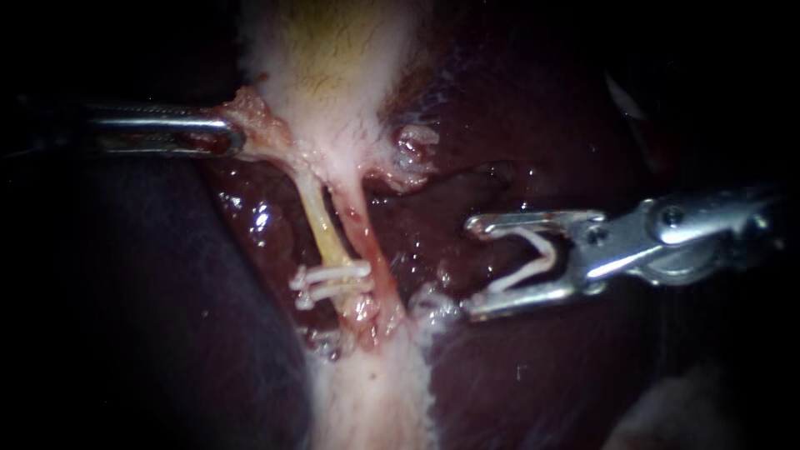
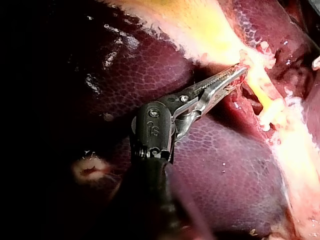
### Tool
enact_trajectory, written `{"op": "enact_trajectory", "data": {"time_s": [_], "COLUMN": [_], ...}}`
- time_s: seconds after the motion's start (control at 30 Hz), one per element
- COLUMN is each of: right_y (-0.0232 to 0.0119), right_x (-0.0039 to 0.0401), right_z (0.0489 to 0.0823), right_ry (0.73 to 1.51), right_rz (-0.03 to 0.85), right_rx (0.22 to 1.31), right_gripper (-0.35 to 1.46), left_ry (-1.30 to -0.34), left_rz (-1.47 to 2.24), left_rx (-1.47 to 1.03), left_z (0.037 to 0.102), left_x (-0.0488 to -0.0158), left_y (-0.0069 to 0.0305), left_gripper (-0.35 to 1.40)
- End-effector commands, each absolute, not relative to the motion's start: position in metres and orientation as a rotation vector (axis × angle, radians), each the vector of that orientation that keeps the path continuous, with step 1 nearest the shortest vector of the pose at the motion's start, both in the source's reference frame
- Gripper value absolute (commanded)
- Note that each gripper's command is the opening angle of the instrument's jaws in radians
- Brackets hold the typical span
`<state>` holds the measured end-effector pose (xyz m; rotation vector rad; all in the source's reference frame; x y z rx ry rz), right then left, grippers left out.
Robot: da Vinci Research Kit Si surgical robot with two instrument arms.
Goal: Clipping third clip left tube
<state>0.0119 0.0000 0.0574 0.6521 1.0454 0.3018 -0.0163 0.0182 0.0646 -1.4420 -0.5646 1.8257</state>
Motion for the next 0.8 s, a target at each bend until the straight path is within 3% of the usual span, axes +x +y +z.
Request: {"op": "enact_trajectory", "data": {"time_s": [0.03,0.43,0.8], "right_y": [-0.0001,0.0003,0.0010], "right_x": [0.0127,0.0195,0.0204], "right_z": [0.0575,0.0604,0.0643], "right_ry": [1.041,1.045,1.042], "right_rz": [0.305,0.336,0.336], "right_rx": [0.657,0.655,0.646], "right_gripper": [0.45,0.45,0.45], "left_ry": [-0.564,-0.562,-0.561], "left_rz": [1.826,1.827,1.827], "left_rx": [-1.442,-1.442,-1.442], "left_z": [0.0646,0.0647,0.0646], "left_x": [-0.0164,-0.0165,-0.0165], "left_y": [0.0181,0.0180,0.0179], "left_gripper": [-0.35,-0.35,-0.35]}}
